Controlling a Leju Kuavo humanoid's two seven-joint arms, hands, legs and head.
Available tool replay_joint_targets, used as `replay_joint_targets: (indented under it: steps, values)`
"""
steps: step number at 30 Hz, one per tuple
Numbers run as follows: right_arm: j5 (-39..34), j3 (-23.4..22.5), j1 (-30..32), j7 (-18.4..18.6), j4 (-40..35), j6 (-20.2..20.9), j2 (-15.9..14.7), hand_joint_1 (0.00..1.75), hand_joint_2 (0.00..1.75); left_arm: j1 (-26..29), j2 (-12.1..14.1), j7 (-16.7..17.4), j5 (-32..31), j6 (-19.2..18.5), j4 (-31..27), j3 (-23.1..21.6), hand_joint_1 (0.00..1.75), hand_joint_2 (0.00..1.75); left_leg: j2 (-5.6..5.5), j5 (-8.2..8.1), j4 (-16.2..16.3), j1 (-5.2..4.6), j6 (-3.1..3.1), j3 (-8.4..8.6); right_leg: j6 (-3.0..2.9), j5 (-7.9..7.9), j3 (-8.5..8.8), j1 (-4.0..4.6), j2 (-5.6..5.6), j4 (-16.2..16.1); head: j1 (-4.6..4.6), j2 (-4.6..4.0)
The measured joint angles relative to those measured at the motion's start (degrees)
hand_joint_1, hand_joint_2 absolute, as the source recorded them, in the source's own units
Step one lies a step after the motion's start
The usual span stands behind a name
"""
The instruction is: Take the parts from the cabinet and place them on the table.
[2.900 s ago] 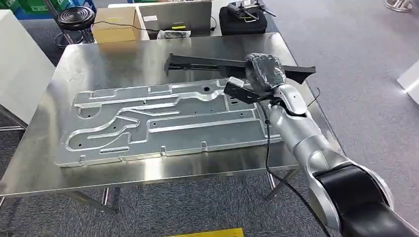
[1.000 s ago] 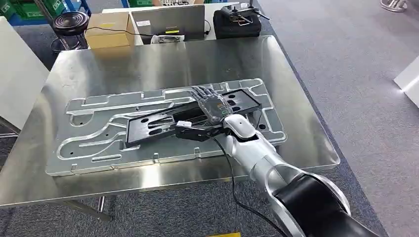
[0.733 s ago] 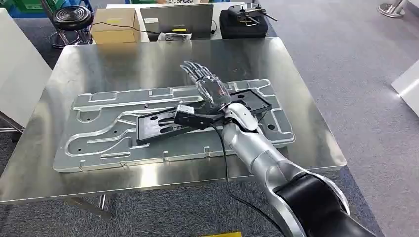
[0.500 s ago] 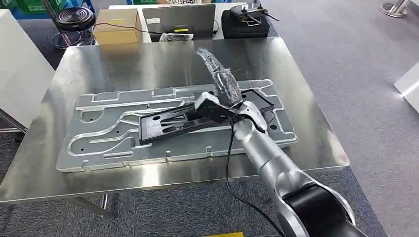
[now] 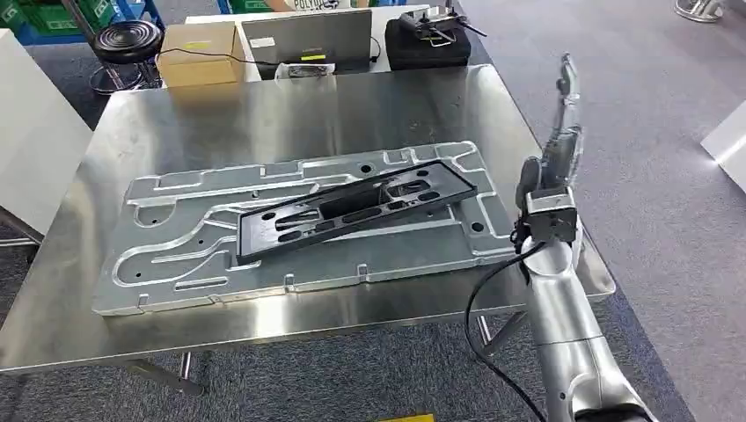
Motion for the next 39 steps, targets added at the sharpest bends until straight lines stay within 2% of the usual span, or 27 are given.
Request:
replay_joint_targets:
  steps: [1,4,6,7,9,10,11,12,13,15,16,18,20,21,22,24,25,26,27,28,30,31,32,35,36,37,39]
  values:
    - [0.3,-2.2,3.3,-0.3,-2.7,-2.9,-1.6,0.00,0.00,-0.2,-0.1,-0.3,0.5,-0.2,0.0,0.4,0.00,0.00,-0.10,-1.00,-1.5,-0.24,0.55,0.99,0.62,-0.61,-0.29,0.57,-0.43,0.4,-0.02,0.00]
    - [0.1,-13.7,14.7,-1.4,-10.0,-5.9,-5.0,0.00,0.00,1.1,-0.4,-1.0,1.6,-0.2,0.0,1.3,0.00,0.00,-1.15,-1.09,-1.3,-0.35,1.72,1.05,1.25,-0.74,0.76,0.53,-1.51,0.0,0.00,0.00]
    - [-0.8,-21.3,22.8,-1.5,-15.5,-5.4,-5.8,0.00,0.00,2.0,-0.5,-1.1,1.8,-0.2,0.0,1.8,0.00,0.00,-1.12,-0.91,-1.8,0.00,2.43,1.40,1.94,-1.81,0.90,0.18,-1.03,0.7,0.02,0.00]
    - [-0.9,-24.4,26.1,-1.5,-17.6,-4.9,-5.9,0.00,0.00,2.1,-0.5,-1.3,1.9,-0.3,0.0,1.9,0.00,0.00,-1.07,-0.99,-1.9,-0.02,2.67,1.38,2.17,-3.59,-0.30,0.07,-0.48,3.0,0.02,0.00]
    - [-0.8,-30.0,32.7,-1.5,-21.5,-3.5,-5.6,0.00,0.00,2.1,-0.5,-1.5,2.0,-0.5,0.0,2.2,0.00,0.00,-0.94,-1.08,-1.9,-0.17,2.97,1.24,2.58,-8.41,-4.91,0.01,-0.14,12.4,0.02,0.00]
    - [-0.6,-32.4,35.7,-1.5,-23.0,-3.1,-5.0,0.00,0.00,2.1,-0.5,-1.6,2.0,-0.5,0.0,2.2,0.00,0.00,-0.90,-1.14,-1.9,-0.28,3.07,1.21,2.66,-9.89,-7.04,-0.02,-0.12,16.6,0.02,0.00]
    - [0.1,-34.0,37.5,-1.5,-24.0,-3.0,-4.5,0.00,0.00,2.1,-0.5,-1.6,2.0,-0.5,0.0,2.2,0.00,0.00,-0.81,-1.13,-1.8,-0.38,3.10,1.22,2.64,-10.10,-8.02,-0.03,-0.11,18.4,0.02,0.00]
    - [1.7,-36.1,39.4,-1.5,-25.0,-2.8,-3.5,0.00,0.00,2.2,-0.5,-1.6,2.0,-0.5,0.0,2.3,0.00,0.00,-0.56,-1.05,-1.8,-0.52,3.11,1.23,2.51,-9.07,-7.67,-0.02,-0.11,17.5,0.02,0.00]
    - [3.6,-37.9,40.5,-1.5,-25.7,-1.7,-2.5,0.00,0.00,2.1,-0.5,-1.4,2.0,-0.5,0.0,2.4,0.00,0.00,-0.45,-1.05,-1.8,-0.63,3.10,1.24,2.25,-7.02,-5.90,0.00,-0.11,13.9,0.02,0.00]
    - [7.7,-42.1,41.8,-1.5,-26.1,2.4,0.4,0.00,0.00,2.1,-0.5,-1.0,2.1,-0.5,0.0,2.9,0.00,0.00,-0.30,-1.01,-1.8,-0.76,3.02,1.33,1.31,-2.63,0.27,0.18,-0.12,3.0,0.02,0.00]
    - [9.4,-44.2,42.2,-1.5,-26.1,4.5,1.6,0.00,0.00,2.0,-0.5,-0.9,2.0,-0.5,0.0,3.0,0.00,0.00,-0.32,-1.01,-1.7,-1.02,2.80,1.34,1.01,-2.42,1.48,0.40,-0.05,0.2,0.02,0.00]
    - [10.9,-48.8,42.9,-1.5,-26.2,6.9,4.0,0.00,0.00,2.1,-0.3,-0.7,2.1,-0.5,0.0,3.3,0.00,0.00,-0.37,-0.77,-1.7,-1.04,2.21,1.32,0.79,-1.73,1.31,0.73,-0.12,0.5,0.02,0.00]
    - [13.8,-53.0,43.0,-1.5,-26.1,10.4,6.4,0.00,0.00,2.3,0.1,-0.1,2.1,-0.5,0.0,3.6,0.00,0.00,-0.34,-0.30,-2.1,-1.00,1.40,1.37,-0.07,-1.10,1.21,0.82,-0.11,0.2,0.02,0.00]
    - [15.6,-54.8,42.9,-1.5,-25.9,12.0,7.5,0.00,0.00,2.4,0.6,0.3,2.1,-0.5,-0.1,3.8,0.00,0.00,-0.15,-0.87,-1.6,-1.07,1.11,1.30,-0.45,-0.35,1.23,-0.01,-0.34,-0.7,0.02,0.00]
    - [17.4,-56.7,42.6,-1.5,-25.5,13.2,8.7,0.00,0.00,2.4,0.7,0.8,2.1,-0.5,-0.1,4.0,0.00,0.00,-0.03,-2.98,-0.3,-1.06,0.71,0.84,-0.72,0.09,1.01,0.18,-0.36,-1.0,0.00,0.00]
    - [19.2,-60.1,42.3,-1.5,-24.1,14.3,10.7,0.00,0.00,2.6,1.1,1.4,2.1,-0.6,-0.1,4.5,0.00,0.00,-0.03,-9.18,7.6,-0.89,0.37,-1.75,-1.22,0.77,-0.02,0.24,-0.51,-0.9,0.02,0.00]
    - [20.0,-61.6,42.0,-1.5,-23.3,14.6,11.5,0.00,0.00,2.7,1.3,1.6,2.0,-0.7,-0.1,4.7,0.00,0.00,-0.03,-11.51,11.9,-0.89,0.24,-2.99,-1.24,1.22,-0.68,0.29,-0.56,-0.8,0.00,0.00]
    - [20.7,-62.6,41.6,-1.5,-22.6,14.6,12.0,0.00,0.00,2.8,1.4,1.8,1.9,-0.9,-0.2,4.8,0.00,0.00,-0.03,-12.54,14.3,-0.89,0.14,-3.40,-1.22,1.65,-1.35,0.29,-0.56,-0.7,0.00,0.00]
    - [22.1,-64.0,41.0,-1.5,-21.4,14.7,12.7,0.00,0.00,2.8,1.4,1.8,1.8,-1.3,-0.3,4.8,0.00,0.00,-0.03,-12.21,14.0,-0.87,0.10,-2.34,-1.15,2.13,-2.15,0.27,-0.54,-0.5,0.00,0.00]
    - [23.4,-65.1,40.4,-1.5,-20.2,14.8,13.2,0.00,0.00,2.8,1.4,1.8,1.7,-1.6,-0.3,4.9,0.00,0.00,-0.03,-10.94,11.0,-0.85,0.12,0.04,-1.03,2.51,-2.82,0.24,-0.51,-0.2,0.00,0.00]
    - [26.1,-67.4,39.2,-1.5,-17.3,14.8,14.2,0.00,0.00,2.7,1.4,1.7,1.5,-1.9,-0.3,4.9,0.00,0.00,-0.02,-7.44,-0.2,-0.81,0.38,7.52,-0.62,3.26,-4.21,0.20,-0.41,0.5,0.00,0.00]
    - [27.7,-68.3,38.7,-1.4,-15.6,15.0,14.6,0.00,0.00,2.4,1.4,1.6,1.3,-2.1,-0.3,4.9,0.00,0.00,-0.05,-7.95,-3.8,-0.97,0.97,9.12,-0.26,3.71,-4.50,0.23,-0.46,0.9,-0.02,0.00]
    - [29.5,-69.2,38.2,-1.3,-13.5,15.3,14.8,0.00,0.00,2.4,1.4,1.2,1.3,-2.3,-0.3,4.9,0.00,0.00,-0.18,-6.96,-3.9,-1.35,1.24,8.95,0.06,3.90,-4.47,0.54,-0.50,0.9,0.04,0.00]
    - [36.4,-72.4,35.8,-1.4,-4.4,13.9,14.9,0.00,0.00,2.5,1.3,1.3,1.2,-2.9,-0.3,4.9,0.00,0.00,-0.02,-5.65,-3.7,-1.55,2.42,8.46,1.19,5.73,-4.25,0.25,-0.38,-0.3,0.02,0.00]
    - [37.3,-73.5,35.5,-1.5,-1.5,13.1,14.9,0.00,0.00,2.5,1.1,1.3,1.2,-3.0,-0.3,5.0,0.00,0.00,0.15,-4.36,-4.3,-0.95,2.79,7.75,1.47,6.36,-4.65,0.18,-0.26,-0.3,0.04,0.00]
    - [37.6,-74.2,35.4,-1.5,0.5,12.5,15.0,0.00,0.00,2.3,1.0,1.3,1.2,-3.0,-0.3,5.0,0.00,0.00,0.33,-3.65,-4.2,-1.00,3.09,7.02,1.81,3.77,-5.27,-0.02,-0.14,0.7,0.04,0.00]
    - [38.1,-75.6,34.6,-1.5,4.2,12.0,14.9,0.00,0.00,2.5,1.0,1.3,1.2,-3.0,-0.3,5.0,0.00,0.00,0.44,-2.36,-4.3,-0.99,3.43,5.20,2.54,-4.64,-7.29,-0.25,-0.09,8.1,0.07,0.00]
